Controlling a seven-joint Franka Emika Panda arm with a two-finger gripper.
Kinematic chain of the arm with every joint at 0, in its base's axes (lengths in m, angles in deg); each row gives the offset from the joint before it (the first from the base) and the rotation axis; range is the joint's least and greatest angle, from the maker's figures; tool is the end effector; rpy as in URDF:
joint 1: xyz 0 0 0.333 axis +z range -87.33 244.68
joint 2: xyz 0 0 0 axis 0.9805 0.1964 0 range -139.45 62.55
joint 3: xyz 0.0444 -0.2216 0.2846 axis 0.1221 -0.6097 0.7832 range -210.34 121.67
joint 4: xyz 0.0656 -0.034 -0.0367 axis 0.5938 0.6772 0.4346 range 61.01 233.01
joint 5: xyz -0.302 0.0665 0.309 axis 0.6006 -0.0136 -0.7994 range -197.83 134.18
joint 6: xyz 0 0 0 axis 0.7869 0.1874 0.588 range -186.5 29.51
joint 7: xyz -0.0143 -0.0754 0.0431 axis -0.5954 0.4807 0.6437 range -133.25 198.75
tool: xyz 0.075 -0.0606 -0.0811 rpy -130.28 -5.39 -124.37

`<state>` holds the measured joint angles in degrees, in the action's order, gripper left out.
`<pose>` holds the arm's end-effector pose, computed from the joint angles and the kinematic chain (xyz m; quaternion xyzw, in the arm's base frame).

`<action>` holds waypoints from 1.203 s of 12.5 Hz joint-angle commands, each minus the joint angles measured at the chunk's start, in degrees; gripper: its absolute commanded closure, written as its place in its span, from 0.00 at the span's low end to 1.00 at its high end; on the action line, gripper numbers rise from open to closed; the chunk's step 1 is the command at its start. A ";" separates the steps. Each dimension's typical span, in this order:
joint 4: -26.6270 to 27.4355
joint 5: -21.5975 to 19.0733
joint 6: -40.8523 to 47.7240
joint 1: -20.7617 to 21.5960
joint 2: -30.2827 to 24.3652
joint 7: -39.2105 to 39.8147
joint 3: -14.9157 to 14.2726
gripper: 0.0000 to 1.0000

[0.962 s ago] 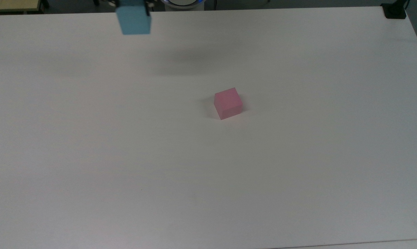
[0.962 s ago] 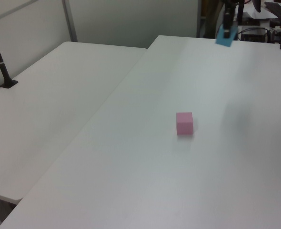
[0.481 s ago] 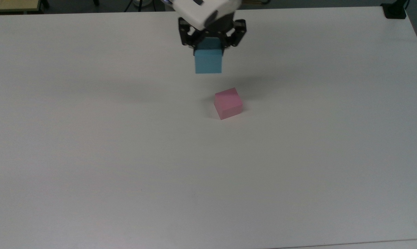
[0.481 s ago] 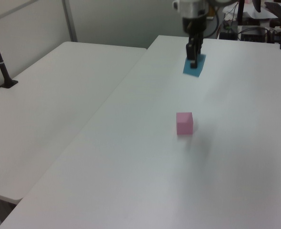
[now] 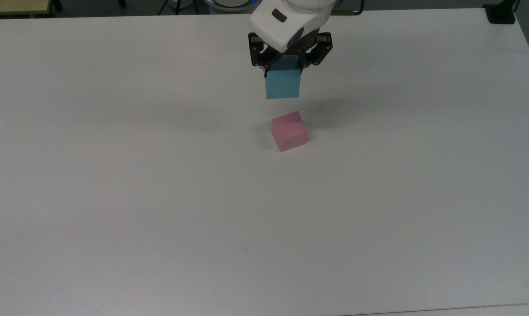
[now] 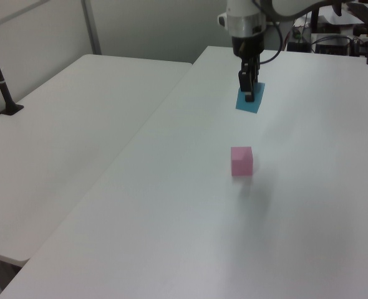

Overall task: Put blue cube on pink cube
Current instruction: 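Carry the light-blue cube over the pink cube, then lower the light-blue cube onto the pink cube's top face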

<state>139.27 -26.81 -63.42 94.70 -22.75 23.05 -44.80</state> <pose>0.6662 0.1751 0.5487 0.9961 0.0549 -0.0414 0.0551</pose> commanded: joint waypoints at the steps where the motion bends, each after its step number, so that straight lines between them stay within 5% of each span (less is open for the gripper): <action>1: 0.89 -0.19 -2.73 0.93 3.10 -0.58 0.19 0.88; 6: 9.05 2.10 -10.19 1.82 4.69 -0.58 0.19 0.88; 9: 9.42 2.62 -10.55 1.64 5.74 -0.41 0.11 0.85; 11: 10.11 2.80 -13.00 1.73 6.01 -0.76 0.02 0.74; 15: 9.77 2.80 -13.46 2.43 6.28 -2.34 0.11 0.73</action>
<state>147.99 -24.93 -75.50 95.74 -16.03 22.40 -44.30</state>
